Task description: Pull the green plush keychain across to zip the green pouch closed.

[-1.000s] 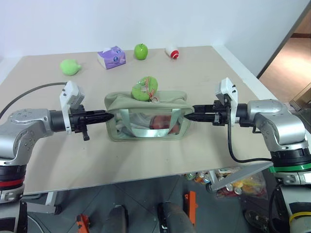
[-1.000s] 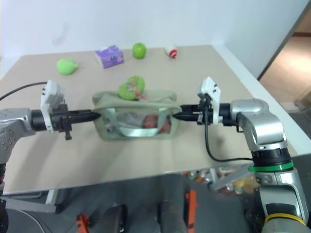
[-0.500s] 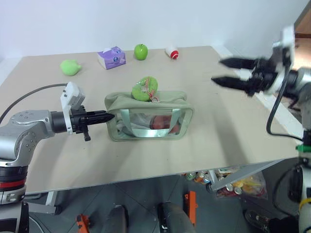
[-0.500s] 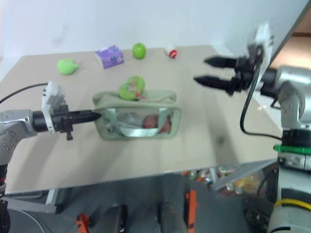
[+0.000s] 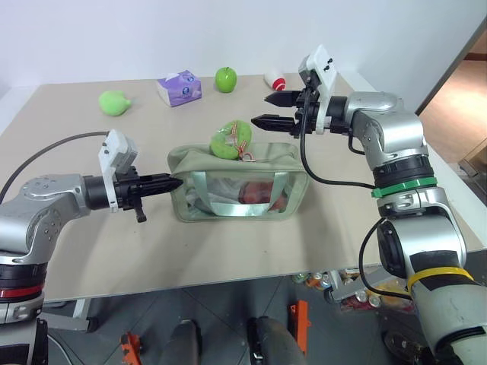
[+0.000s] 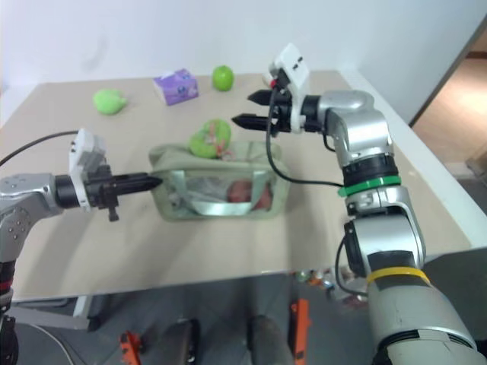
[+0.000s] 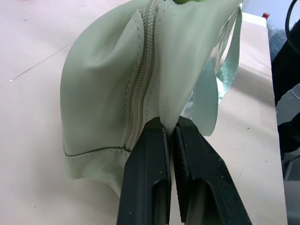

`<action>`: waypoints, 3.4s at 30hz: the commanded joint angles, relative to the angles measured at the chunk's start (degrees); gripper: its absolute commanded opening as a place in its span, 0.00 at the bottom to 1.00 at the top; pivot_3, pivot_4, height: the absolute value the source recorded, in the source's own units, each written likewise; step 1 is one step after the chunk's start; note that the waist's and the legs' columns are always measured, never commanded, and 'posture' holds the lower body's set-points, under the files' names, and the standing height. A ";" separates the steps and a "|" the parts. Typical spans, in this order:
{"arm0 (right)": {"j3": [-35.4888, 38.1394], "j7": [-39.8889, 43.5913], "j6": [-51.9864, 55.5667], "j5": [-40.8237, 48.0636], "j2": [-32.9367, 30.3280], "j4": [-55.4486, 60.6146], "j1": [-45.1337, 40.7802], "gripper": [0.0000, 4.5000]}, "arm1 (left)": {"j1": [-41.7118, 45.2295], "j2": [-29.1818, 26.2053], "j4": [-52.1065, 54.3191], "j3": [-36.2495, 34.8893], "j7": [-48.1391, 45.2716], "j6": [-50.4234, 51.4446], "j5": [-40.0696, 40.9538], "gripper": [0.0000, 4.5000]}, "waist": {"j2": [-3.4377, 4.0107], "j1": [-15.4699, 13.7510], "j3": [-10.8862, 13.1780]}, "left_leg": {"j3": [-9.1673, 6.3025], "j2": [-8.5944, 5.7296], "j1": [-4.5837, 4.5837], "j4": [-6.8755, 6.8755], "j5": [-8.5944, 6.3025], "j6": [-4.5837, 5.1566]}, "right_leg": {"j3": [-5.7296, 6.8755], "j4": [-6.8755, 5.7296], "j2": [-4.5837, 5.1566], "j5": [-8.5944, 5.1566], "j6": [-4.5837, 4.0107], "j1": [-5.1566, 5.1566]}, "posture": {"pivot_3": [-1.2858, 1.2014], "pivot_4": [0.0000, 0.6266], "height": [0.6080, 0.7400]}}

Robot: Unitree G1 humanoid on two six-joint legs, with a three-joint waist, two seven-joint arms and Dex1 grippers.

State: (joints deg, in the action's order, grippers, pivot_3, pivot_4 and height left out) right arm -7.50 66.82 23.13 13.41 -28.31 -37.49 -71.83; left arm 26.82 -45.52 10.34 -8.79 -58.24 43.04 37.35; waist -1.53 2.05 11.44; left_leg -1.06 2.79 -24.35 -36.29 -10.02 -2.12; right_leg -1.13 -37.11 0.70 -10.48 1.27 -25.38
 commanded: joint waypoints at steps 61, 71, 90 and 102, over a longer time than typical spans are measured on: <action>4.65 15.74 6.49 0.96 0.21 -12.35 -10.32 0.01 | -3.24 1.63 3.19 2.50 1.71 -0.06 1.17 0.00 | 0.01 -0.50 0.01 | 0.00 0.00 0.08 -0.02 0.00 0.00 | 0.00 -0.03 0.00 0.03 -0.07 0.06 | 0.52 0.24 1.00; 5.94 20.05 1.37 -0.30 -16.85 7.47 5.70 0.01 | -4.14 1.60 3.78 2.51 1.77 0.24 1.38 0.00 | 0.01 -1.58 0.00 | -0.01 -0.11 0.03 -0.02 -0.02 -0.03 | 0.04 0.03 0.14 -0.15 0.05 0.14 | 0.52 0.24 1.00; 6.78 8.82 -9.42 -4.96 -28.56 17.54 24.14 0.01 | -2.06 1.30 1.83 3.82 0.20 0.49 1.06 0.00 | 0.01 -1.02 -0.02 | 0.49 -0.29 0.05 -0.14 -0.03 -0.06 | -0.17 0.08 0.53 -0.26 0.27 0.21 | 0.52 0.24 1.00; -3.43 -8.67 -16.27 -17.86 -16.14 18.88 35.90 0.01 | -2.94 0.89 2.63 2.64 0.81 0.95 1.45 0.00 | -0.04 -0.91 -0.05 | 0.55 -0.27 0.13 -0.18 -0.01 -0.03 | -0.20 0.06 0.52 -0.21 0.30 0.25 | 0.52 0.24 1.00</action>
State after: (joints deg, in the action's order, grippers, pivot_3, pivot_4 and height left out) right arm -9.86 60.49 8.29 -1.79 -44.76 -17.48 -36.48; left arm 24.67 -43.93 12.41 -6.88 -57.67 42.90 39.10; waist -1.57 1.14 11.39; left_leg -0.50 2.53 -24.22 -36.48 -10.03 -2.15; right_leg -1.33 -37.05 1.22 -10.68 1.57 -25.12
